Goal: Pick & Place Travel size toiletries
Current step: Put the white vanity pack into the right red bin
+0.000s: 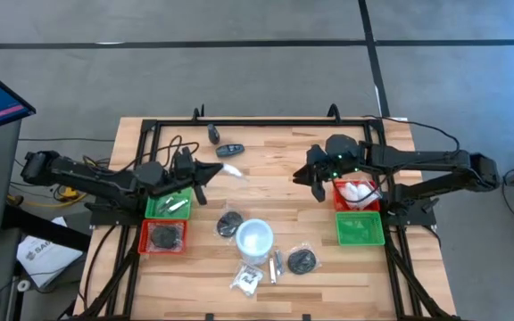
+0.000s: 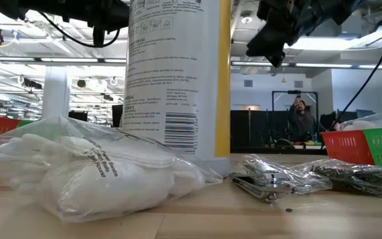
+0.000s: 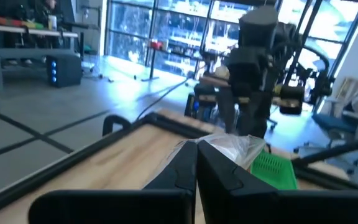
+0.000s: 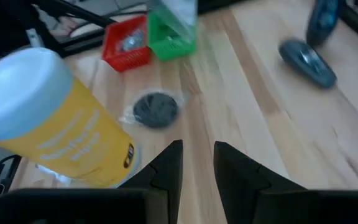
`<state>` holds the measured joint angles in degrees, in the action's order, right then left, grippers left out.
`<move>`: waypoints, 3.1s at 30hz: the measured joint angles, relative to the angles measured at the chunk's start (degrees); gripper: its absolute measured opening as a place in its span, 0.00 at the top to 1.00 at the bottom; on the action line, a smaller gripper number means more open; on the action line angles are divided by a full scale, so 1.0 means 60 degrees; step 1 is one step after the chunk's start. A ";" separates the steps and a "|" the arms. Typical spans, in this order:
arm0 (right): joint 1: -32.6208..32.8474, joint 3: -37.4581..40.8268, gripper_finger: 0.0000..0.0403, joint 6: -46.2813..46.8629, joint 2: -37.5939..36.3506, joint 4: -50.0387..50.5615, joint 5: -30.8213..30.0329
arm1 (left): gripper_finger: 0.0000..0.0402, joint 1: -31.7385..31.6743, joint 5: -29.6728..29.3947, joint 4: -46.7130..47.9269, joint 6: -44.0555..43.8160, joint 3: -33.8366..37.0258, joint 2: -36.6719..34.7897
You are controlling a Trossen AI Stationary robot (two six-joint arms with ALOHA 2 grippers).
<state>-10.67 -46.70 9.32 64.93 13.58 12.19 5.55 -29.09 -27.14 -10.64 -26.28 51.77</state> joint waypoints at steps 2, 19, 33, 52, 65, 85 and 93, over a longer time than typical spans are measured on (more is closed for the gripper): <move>0.0132 0.0000 0.80 -0.0206 0.0000 -0.0294 0.0000 | 1.00 -0.0038 0.0047 -0.0277 0.0090 0.0000 0.0003; 0.0444 -0.0035 0.80 -0.0408 0.0444 -0.2942 -0.0007 | 1.00 -0.0113 0.0092 -0.2357 0.0613 -0.0007 0.0661; 0.0916 -0.0017 0.80 -0.1407 0.1281 -0.5039 -0.0029 | 1.00 -0.0640 0.1019 -0.3434 0.0734 -0.0983 0.2164; 0.0899 0.0004 0.60 -0.1660 0.1432 -0.5076 -0.0329 | 1.00 -0.0876 0.1422 -0.3466 0.1029 -0.2157 0.3587; 0.0899 0.0000 0.58 -0.2055 0.1428 -0.4612 -0.1049 | 1.00 -0.0876 0.1499 -0.3483 0.1016 -0.2157 0.3587; 0.0808 0.0003 0.67 -0.2157 0.1428 -0.5522 -0.1465 | 1.00 -0.0876 0.1505 -0.3495 0.1131 -0.2153 0.3580; 0.0808 0.0004 0.69 -0.2157 0.1428 -0.5703 -0.1863 | 1.00 -0.0874 0.1681 -0.3563 0.1129 -0.2149 0.3580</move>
<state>-5.83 -46.68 -3.62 73.49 -20.64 1.00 0.31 -19.00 -48.51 -3.87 -39.18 73.25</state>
